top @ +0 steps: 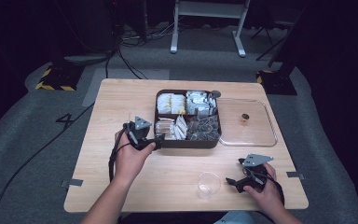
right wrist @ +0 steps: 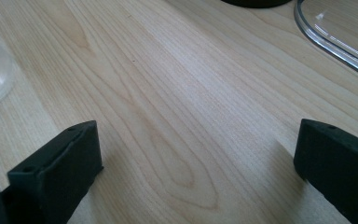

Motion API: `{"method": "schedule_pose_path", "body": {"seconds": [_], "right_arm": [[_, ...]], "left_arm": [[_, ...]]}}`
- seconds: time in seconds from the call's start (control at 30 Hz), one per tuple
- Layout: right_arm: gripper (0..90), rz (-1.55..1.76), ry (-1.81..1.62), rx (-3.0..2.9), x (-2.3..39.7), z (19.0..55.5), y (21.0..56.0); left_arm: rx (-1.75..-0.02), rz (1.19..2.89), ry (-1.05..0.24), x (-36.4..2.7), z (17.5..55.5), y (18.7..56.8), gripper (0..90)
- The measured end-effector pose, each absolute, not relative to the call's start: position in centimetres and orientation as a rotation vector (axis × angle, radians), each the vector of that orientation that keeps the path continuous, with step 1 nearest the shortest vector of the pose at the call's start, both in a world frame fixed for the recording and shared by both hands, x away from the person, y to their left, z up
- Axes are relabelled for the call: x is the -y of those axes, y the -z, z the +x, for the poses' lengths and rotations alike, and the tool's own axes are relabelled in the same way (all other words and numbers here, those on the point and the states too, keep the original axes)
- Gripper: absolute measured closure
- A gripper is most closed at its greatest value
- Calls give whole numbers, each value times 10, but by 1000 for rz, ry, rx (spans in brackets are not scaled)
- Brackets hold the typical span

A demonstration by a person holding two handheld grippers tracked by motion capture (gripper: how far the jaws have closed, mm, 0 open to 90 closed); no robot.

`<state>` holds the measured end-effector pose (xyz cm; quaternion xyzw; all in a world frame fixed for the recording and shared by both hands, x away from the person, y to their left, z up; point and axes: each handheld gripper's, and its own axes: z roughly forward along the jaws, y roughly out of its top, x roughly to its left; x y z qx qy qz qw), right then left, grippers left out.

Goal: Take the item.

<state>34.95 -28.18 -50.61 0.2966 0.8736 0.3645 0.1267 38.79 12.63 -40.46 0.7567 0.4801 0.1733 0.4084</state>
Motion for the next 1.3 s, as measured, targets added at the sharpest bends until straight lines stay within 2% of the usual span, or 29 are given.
{"method": "schedule_pose_path", "body": {"seconds": [0.17, 0.53, 0.77, 1.3], "right_arm": [[8, 859, -1062, -2544, 281, 351, 506], [8, 862, -1062, -2542, 280, 351, 506], [8, 862, -1063, -2542, 280, 351, 506], [8, 863, -1063, -2542, 280, 351, 506]], "left_arm": [[-1261, 1843, -471, -125, 410, 400, 382], [-1193, 1915, -501, -112, 458, 400, 358], [-1197, 1942, -515, -99, 487, 403, 384], [-1235, 2052, -401, -68, 551, 434, 485]]}}
